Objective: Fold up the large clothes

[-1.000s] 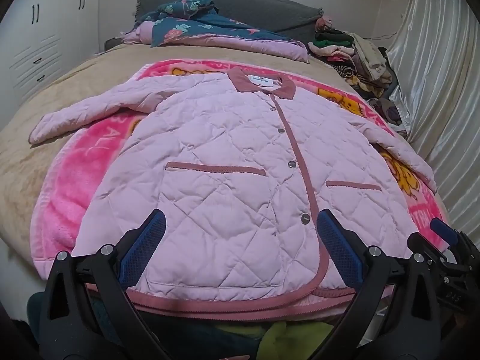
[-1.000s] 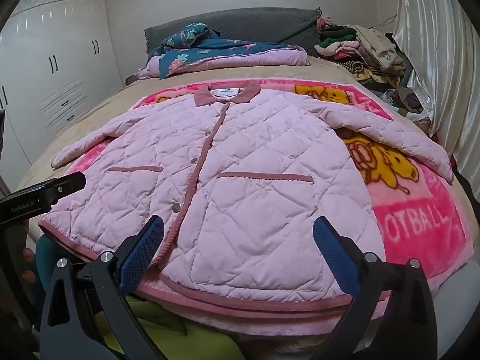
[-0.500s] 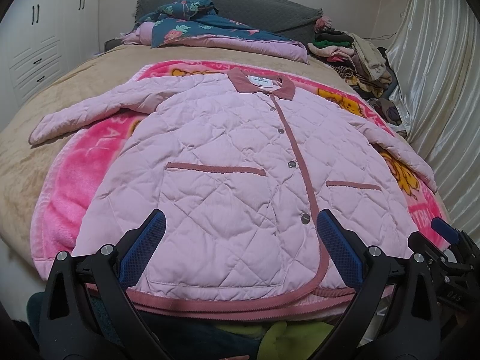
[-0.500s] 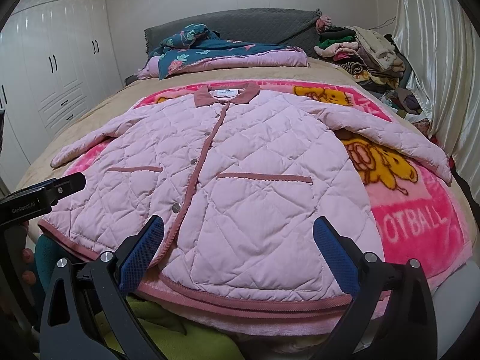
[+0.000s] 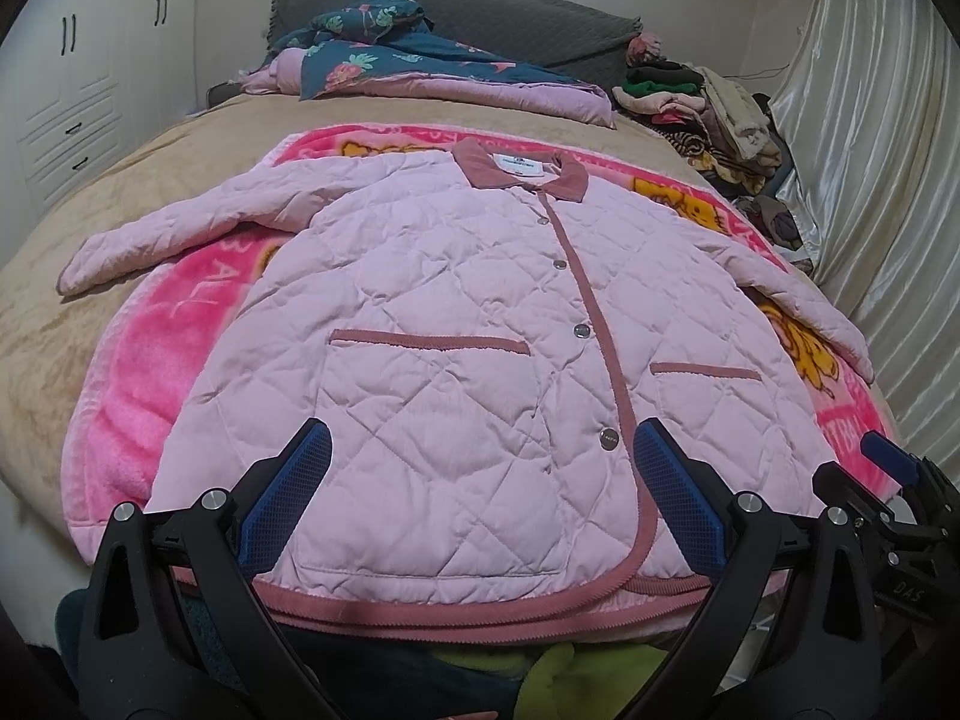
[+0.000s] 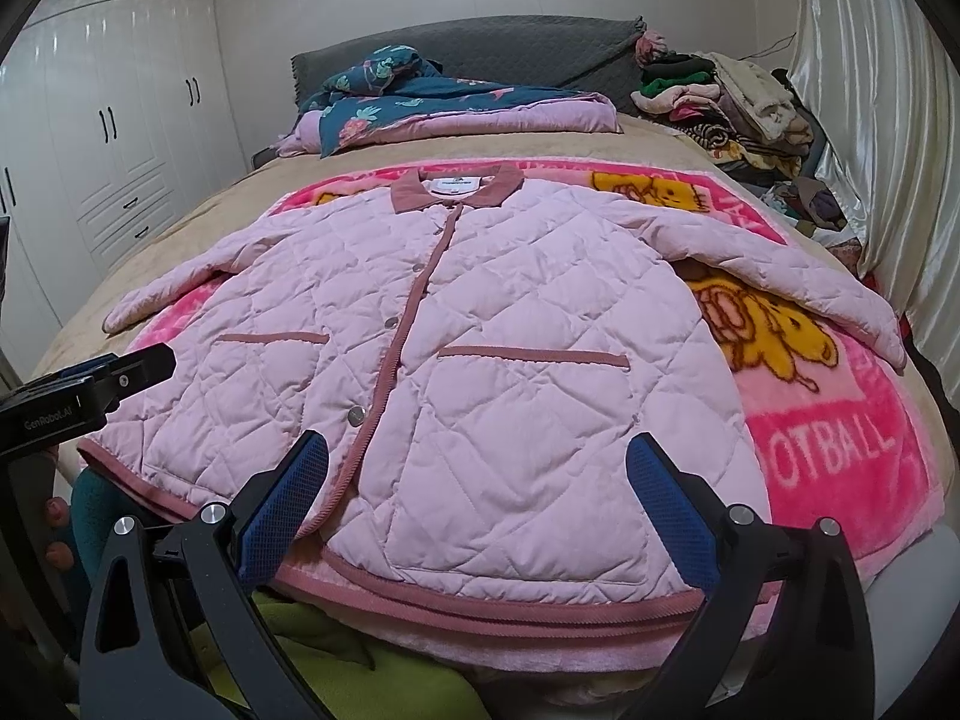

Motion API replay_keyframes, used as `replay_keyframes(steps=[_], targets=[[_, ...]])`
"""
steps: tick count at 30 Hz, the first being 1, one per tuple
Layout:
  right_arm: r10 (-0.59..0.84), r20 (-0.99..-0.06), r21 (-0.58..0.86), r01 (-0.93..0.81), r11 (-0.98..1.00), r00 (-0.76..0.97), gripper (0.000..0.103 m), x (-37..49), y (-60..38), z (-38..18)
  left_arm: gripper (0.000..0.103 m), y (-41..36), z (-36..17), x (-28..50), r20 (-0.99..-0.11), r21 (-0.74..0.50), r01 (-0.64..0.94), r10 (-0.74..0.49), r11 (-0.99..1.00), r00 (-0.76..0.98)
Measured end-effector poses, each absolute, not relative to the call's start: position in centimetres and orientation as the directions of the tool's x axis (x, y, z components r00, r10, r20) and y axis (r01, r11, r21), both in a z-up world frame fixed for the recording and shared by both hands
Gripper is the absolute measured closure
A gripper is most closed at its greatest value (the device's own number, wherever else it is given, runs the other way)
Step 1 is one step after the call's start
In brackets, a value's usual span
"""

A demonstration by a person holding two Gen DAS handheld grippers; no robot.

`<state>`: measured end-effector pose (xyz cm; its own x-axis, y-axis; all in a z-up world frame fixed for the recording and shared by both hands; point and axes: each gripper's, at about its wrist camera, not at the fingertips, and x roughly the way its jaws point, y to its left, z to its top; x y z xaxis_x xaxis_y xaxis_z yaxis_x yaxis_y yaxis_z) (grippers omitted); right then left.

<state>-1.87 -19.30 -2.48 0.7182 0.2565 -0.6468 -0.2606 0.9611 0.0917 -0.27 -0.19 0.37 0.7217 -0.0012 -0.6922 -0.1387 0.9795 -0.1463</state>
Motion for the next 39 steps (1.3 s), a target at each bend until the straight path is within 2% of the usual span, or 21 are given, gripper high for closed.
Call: replay_keyframes(steps=[22,39], targets=[[0.268,-0.662,0.098,-0.274,0.957,0.700,0.004,-0.6,-18.6,-3.2,0.008,0.0,0.8,0.1,-0.692,-0.144,-0.144,0.004,0.979,0.722],[0.313,-0.657,0.135,-0.300,0.944,0.686,0.004,4.2,-17.8,-1.5,0.008,0.8,1.7,5.0,-0.707,-0.159,-0.149,-0.007,0.976,0.707]])
